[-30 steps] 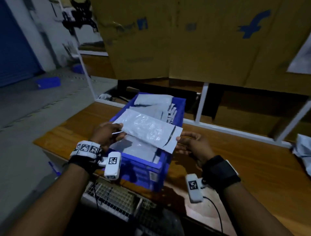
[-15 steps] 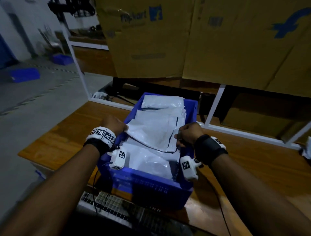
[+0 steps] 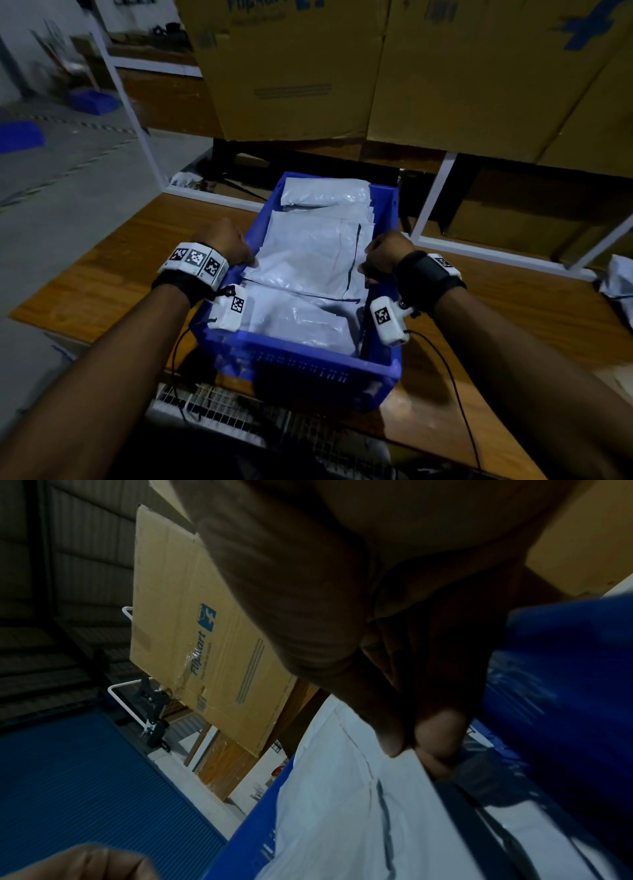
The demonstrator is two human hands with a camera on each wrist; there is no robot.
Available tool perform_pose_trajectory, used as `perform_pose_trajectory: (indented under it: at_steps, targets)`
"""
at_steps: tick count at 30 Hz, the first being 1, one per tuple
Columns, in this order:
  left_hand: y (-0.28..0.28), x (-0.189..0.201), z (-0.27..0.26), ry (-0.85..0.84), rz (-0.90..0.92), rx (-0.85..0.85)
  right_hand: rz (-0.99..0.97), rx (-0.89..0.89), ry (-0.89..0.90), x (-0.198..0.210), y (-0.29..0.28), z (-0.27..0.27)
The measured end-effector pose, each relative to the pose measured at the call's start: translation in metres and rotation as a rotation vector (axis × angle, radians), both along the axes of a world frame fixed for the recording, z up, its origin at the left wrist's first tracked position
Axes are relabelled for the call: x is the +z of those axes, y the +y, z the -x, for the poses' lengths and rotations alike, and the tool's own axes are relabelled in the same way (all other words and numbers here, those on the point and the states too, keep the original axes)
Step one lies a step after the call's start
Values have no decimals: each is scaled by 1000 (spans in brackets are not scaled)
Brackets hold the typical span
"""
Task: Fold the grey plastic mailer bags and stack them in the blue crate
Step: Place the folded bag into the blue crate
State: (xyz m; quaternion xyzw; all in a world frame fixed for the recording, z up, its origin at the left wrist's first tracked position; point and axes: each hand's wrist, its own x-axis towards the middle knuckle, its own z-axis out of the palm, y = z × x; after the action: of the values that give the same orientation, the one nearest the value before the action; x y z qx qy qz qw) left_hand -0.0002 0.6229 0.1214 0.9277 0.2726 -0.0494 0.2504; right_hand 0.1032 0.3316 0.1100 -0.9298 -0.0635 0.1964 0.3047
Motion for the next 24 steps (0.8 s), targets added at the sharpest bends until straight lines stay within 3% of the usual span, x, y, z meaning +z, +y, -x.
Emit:
perform_pose_trajectory:
  at_steps: [4, 12, 19, 22, 24]
  targets:
    - [-5, 14, 1, -40, 39, -28, 116, -53, -60, 8, 3, 1]
    - [-25, 22, 20, -115, 112, 0, 262, 66, -190, 20, 0, 3]
    - [-95, 50, 42, -265, 187, -45, -3, 75, -260, 21, -59, 4]
    - [-158, 69, 54, -414, 235, -109, -303, 58, -110, 23, -109, 18]
    - [-208, 72, 59, -504, 291, -163, -404, 62, -70, 22, -153, 30]
